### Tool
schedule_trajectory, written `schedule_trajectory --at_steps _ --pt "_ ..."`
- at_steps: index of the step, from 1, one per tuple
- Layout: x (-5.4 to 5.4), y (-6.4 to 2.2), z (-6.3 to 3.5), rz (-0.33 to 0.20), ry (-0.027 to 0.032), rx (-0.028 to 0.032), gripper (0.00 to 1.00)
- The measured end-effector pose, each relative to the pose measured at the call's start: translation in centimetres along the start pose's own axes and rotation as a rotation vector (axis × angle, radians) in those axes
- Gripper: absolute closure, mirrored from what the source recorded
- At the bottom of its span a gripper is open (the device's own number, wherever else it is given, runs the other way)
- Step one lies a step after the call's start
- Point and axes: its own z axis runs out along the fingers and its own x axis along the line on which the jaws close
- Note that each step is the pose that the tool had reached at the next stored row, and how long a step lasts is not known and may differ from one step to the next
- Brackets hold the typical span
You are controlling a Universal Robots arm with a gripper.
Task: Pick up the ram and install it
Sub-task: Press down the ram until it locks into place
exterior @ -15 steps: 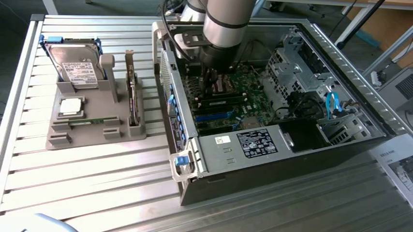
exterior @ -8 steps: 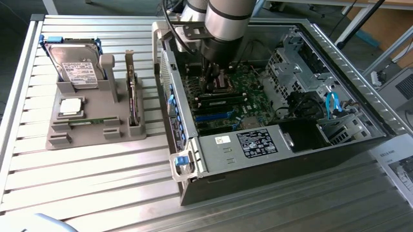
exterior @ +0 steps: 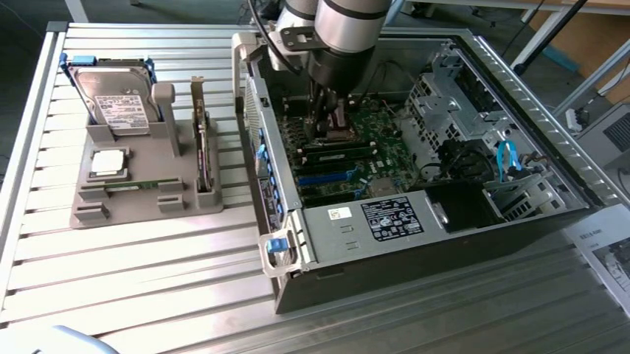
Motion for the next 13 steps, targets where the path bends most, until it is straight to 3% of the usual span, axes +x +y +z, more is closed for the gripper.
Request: schedule_trajectory --at_steps 13 --pt "-0.1 -0.06 -1.77 0.0 0.0001 -0.0013 0.9"
